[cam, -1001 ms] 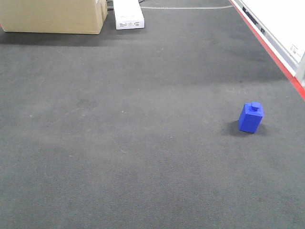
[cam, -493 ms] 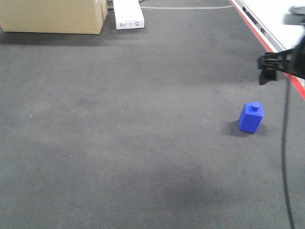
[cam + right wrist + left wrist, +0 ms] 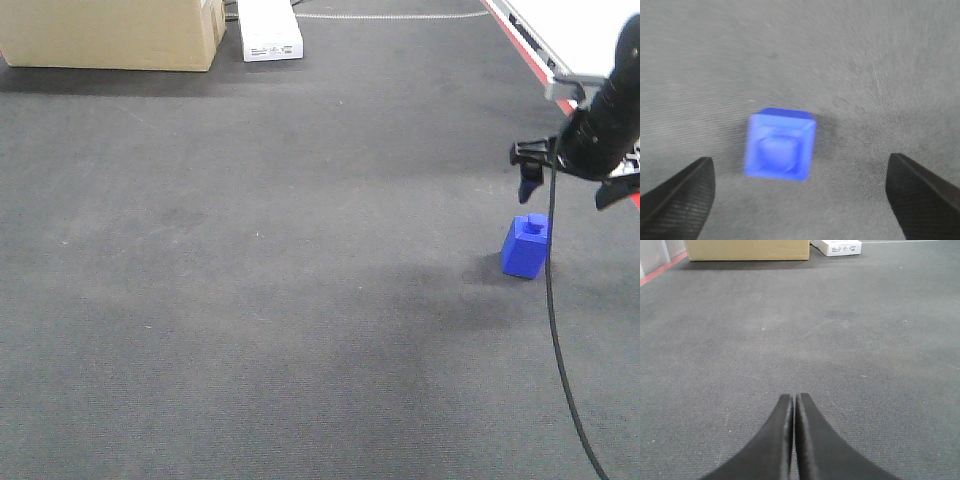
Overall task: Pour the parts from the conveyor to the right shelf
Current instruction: 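Lower the right gripper over the blue block on the conveyor, then close the right gripper on the blue block and lift it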
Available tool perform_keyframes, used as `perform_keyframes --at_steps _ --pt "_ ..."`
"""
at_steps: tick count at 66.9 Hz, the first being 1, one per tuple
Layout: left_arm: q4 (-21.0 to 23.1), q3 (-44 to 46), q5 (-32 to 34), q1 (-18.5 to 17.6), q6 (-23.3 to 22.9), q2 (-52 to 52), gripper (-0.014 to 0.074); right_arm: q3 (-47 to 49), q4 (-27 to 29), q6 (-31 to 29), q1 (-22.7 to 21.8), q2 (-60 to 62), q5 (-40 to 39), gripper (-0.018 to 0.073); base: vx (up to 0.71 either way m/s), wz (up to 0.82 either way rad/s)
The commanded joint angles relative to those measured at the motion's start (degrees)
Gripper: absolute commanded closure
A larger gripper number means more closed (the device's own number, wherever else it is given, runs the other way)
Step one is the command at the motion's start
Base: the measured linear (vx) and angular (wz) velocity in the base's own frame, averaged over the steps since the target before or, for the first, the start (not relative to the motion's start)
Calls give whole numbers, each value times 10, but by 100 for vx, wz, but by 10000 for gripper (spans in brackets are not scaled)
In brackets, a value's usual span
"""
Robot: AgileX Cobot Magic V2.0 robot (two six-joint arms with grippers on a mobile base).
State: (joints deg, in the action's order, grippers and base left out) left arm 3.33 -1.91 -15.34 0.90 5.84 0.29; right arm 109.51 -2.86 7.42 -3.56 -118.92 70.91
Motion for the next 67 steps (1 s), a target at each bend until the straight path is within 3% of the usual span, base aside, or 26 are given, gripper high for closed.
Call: perform_keyframes --at_steps 1,24,50,57,67 --pt "4 -14 43 -4 -3 10 602 21 8 -17 -7 22 29 -76 0 0" --pt "4 -14 43 -4 -3 10 602 21 40 -25 -5 -24 20 -62 0 0" --pt "4 -14 43 -4 -3 10 602 21 39 -25 -5 -56 -14 -22 0 0" --pt "4 -14 43 -4 -3 10 602 22 41 -25 -5 -63 -19 43 0 0" --pt "4 -14 43 -4 -3 10 602 24 49 -25 -5 -74 -34 261 0 0"
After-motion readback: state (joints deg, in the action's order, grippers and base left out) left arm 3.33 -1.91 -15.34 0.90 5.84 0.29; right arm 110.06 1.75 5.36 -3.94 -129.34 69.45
